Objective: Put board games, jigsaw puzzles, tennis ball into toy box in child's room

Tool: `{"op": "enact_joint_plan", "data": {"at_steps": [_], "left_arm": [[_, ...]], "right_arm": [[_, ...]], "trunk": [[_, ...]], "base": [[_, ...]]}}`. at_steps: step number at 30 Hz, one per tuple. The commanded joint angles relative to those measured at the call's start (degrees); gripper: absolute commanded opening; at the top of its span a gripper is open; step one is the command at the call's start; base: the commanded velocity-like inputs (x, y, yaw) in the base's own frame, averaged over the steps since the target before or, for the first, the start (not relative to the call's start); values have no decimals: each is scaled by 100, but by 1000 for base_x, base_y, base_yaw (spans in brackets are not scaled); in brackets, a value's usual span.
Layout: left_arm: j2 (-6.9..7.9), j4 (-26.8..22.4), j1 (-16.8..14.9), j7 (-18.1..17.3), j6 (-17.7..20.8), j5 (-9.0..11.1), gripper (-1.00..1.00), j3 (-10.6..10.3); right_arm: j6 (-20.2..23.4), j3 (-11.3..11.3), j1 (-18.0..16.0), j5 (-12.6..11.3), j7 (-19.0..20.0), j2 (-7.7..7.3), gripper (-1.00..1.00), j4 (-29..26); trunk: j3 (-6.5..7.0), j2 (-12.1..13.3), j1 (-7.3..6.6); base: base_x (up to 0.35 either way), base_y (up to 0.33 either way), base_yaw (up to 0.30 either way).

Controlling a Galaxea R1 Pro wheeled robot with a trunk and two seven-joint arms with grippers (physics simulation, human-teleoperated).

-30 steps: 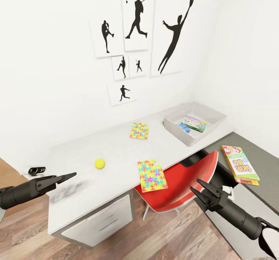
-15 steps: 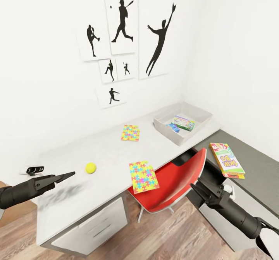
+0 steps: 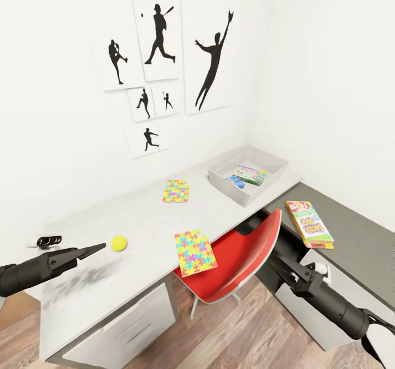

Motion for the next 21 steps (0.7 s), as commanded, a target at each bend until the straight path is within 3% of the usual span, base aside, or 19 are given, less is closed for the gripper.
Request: {"op": "enact_joint_plan", "data": {"at_steps": [1,10,21], "left_arm": [[2,-2,-3,-21,61,-3,100,0],[9,-2,-3,-21,61,-3,100,13],[9,-2,-3,-21,61,-4,100,9]], "right_arm": [[32,-4,-5,-12,4,0,100,0],[27,14,-6,-1,7,7,100,0],[14,24,-4,7,8,8,100,0]], "trunk": [[-7,-11,3],[41,-11,3],[141,-11,3]], "base": [[0,0,-78],[0,0,-102],[0,0,-13]]}}
